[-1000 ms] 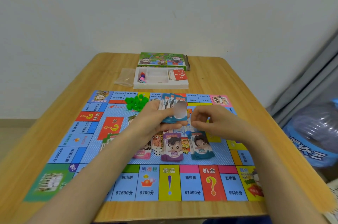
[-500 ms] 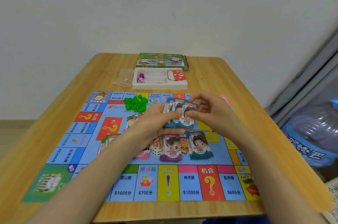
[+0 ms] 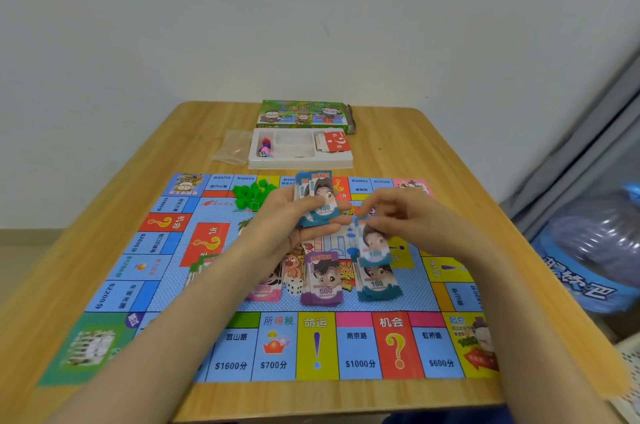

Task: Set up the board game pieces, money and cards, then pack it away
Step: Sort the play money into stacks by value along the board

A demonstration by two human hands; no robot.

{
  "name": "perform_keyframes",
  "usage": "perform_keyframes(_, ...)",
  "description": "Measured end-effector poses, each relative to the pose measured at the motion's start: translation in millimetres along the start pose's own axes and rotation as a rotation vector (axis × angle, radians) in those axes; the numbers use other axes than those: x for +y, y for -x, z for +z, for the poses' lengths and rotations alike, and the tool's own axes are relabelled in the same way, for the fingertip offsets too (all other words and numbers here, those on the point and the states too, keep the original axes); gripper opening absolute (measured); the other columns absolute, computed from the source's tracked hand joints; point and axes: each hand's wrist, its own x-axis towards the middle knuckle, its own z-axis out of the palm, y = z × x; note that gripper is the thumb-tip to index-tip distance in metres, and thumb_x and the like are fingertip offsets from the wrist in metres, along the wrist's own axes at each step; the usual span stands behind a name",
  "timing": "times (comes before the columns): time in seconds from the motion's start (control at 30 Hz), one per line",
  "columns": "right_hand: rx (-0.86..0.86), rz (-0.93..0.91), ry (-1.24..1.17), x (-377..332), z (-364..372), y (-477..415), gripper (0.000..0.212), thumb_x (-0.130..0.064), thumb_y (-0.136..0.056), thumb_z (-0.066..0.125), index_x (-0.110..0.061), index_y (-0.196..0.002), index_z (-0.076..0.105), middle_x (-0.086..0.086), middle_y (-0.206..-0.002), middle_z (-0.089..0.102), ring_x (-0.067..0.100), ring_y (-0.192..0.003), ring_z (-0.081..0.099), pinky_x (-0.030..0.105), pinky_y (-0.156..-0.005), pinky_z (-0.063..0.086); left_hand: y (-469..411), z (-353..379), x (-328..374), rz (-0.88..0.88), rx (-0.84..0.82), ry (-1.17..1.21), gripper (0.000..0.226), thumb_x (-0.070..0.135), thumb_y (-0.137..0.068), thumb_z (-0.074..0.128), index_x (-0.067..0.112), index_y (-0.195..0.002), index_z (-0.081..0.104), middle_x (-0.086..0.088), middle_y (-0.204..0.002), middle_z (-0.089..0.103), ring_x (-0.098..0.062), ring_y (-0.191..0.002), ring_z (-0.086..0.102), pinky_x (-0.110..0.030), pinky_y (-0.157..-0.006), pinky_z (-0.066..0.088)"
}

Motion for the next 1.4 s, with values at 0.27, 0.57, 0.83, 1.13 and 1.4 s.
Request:
perform_keyframes(0.27,-0.215,0.11,0.045,-5,-1,5,0.004,-0.016,-0.09,0.062,-0.015,-0.086,0.062,0.0,-0.073,0.069,0.002,-0.065,0.061,0.017,-0.057,0.045,-1,-1,-1,0.004,-0.011,-0.003,0.016,0.003,-0.097,0.046,0.001,-0.108,0.057,-0.013,-0.091,0.074,-0.025,-0.081,0.073,-0.023,-0.06,0.058)
perform_keyframes(0.57,-0.131,0.137,0.101,-3,4,2,0.016,-0.021,-0.088,0.064,-0.016,-0.073,0.061,-0.007,-0.06,0.061,0.004,-0.053,0.051,0.013,-0.049,0.037,0,-1,-1,-0.002,-0.01,-0.005,0.015,0.003,-0.097,0.047,0.001,-0.108,0.057,-0.014,-0.091,0.074,-0.025,-0.081,0.073,-0.022,-0.059,0.058)
perform_keyframes(0.83,-0.124,0.13,0.105,0,4,1,0.011,-0.019,-0.086,0.067,-0.014,-0.076,0.064,-0.002,-0.065,0.067,0.004,-0.058,0.058,0.016,-0.054,0.043,1,-1,0,-0.001,-0.018,-0.013,0.015,0.002,-0.097,0.046,0.002,-0.106,0.058,-0.014,-0.09,0.074,-0.024,-0.079,0.073,-0.022,-0.058,0.058)
perform_keyframes(1.13,-0.083,0.103,0.116,4,4,-1,0.011,-0.025,-0.087,0.066,-0.017,-0.079,0.062,0.001,-0.067,0.07,0.007,-0.063,0.063,0.018,-0.057,0.044,2,0,1,-0.017,-0.018,0.004,0.014,0.003,-0.097,0.047,0.002,-0.107,0.057,-0.015,-0.091,0.074,-0.026,-0.081,0.073,-0.022,-0.057,0.057)
perform_keyframes(1.4,0.035,0.05,0.169,6,5,-2,0.032,-0.039,-0.09,0.057,-0.015,-0.068,0.058,-0.002,-0.053,0.035,0.007,-0.045,0.03,0.016,-0.045,0.026,3,0,2,-0.023,-0.043,-0.026,0.015,0.004,-0.096,0.048,0.002,-0.109,0.057,-0.014,-0.091,0.074,-0.024,-0.078,0.073,-0.02,-0.056,0.057)
